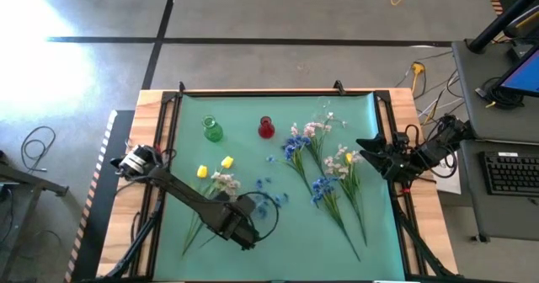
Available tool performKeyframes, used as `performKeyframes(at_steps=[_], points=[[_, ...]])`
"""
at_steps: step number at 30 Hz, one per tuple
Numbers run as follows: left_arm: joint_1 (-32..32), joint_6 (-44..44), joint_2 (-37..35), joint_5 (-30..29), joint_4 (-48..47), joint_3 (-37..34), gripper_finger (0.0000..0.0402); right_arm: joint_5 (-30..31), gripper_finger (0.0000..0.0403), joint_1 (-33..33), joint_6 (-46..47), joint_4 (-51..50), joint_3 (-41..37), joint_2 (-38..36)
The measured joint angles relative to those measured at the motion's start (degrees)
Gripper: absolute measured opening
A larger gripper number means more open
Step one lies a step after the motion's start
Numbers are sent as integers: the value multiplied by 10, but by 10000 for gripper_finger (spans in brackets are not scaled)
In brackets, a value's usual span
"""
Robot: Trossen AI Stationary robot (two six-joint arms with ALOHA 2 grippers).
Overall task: Sort flowers into vase by color
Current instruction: Put the left blue flower into the red vase
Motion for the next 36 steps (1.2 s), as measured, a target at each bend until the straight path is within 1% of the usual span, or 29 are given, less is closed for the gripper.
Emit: performKeyframes(at_steps=[4, 8, 11, 14, 16, 19, 22, 24, 27, 30, 32, 36], points=[[12, 78, -24, -43, -3, 31, 0, 0, 320, 0, 0, 0, 0, 0], [36, 158, -52, -128, 3, 45, 0, 0, 320, 0, 0, 0, 0, 0], [68, 240, -82, -171, 49, 42, 0, 0, 320, 0, 0, -2, 0, 0], [107, 353, -111, -177, 118, 35, 0, 0, 320, 0, -1, -4, 0, 0], [136, 437, -125, -168, 173, 31, 0, 0, 320, 0, -2, -8, 0, 0], [186, 560, -147, -134, 271, 18, 0, 0, 320, 0, 4, -28, 0, 0], [233, 665, -171, -80, 393, -19, 0, 0, 320, 0, 16, -51, 0, 0], [262, 714, -188, -36, 475, -57, 0, 0, 320, 0, 23, -53, 0, 0], [301, 765, -215, 16, 594, -125, 0, 0, 320, 0, 28, -49, 0, 0], [331, 790, -236, 54, 716, -194, 0, 0, 320, 0, 28, -50, 0, 0], [348, 793, -246, 66, 803, -236, 0, 0, 320, 0, 25, -50, 0, 0], [377, 785, -253, 67, 998, -318, 0, 1, 320, 0, 19, -50, 0, 0]])
